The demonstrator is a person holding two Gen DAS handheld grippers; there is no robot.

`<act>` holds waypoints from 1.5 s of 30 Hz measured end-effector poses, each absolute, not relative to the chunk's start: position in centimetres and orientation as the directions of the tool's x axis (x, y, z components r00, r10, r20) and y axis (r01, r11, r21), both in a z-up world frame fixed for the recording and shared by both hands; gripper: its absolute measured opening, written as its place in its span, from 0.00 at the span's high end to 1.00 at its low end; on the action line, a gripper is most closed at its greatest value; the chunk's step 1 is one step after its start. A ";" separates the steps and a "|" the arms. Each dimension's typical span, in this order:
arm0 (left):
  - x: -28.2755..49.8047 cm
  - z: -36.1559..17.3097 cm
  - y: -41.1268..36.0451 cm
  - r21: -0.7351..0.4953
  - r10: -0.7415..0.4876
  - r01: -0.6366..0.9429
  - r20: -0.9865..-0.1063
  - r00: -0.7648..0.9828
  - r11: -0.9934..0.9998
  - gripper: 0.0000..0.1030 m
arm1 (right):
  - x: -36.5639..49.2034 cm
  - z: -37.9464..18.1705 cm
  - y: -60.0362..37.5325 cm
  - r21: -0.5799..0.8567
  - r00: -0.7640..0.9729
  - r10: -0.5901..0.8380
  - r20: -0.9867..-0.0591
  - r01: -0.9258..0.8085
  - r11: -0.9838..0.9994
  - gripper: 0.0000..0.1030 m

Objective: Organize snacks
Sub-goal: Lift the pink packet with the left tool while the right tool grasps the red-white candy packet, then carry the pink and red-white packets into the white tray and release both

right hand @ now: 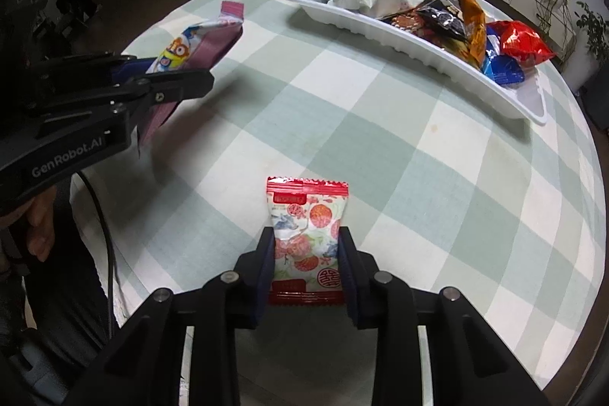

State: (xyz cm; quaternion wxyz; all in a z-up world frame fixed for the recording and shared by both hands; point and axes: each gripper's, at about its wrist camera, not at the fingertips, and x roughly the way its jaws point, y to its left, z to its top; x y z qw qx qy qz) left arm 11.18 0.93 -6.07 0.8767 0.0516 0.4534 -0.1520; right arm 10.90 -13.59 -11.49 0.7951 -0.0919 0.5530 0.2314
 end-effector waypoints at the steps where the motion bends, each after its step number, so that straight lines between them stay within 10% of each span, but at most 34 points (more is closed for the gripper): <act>1: 11.2 -6.1 0.9 -0.047 -0.219 0.313 -0.810 0.543 0.949 0.82 | 10.8 -11.4 -13.8 0.118 0.287 0.275 -0.917 -0.463 0.878 0.68; 45: 13.1 -2.9 0.1 -0.113 -0.307 0.353 -0.767 0.564 0.929 0.82 | 11.9 -2.4 -23.6 0.268 0.570 0.354 -0.741 -0.233 0.935 0.68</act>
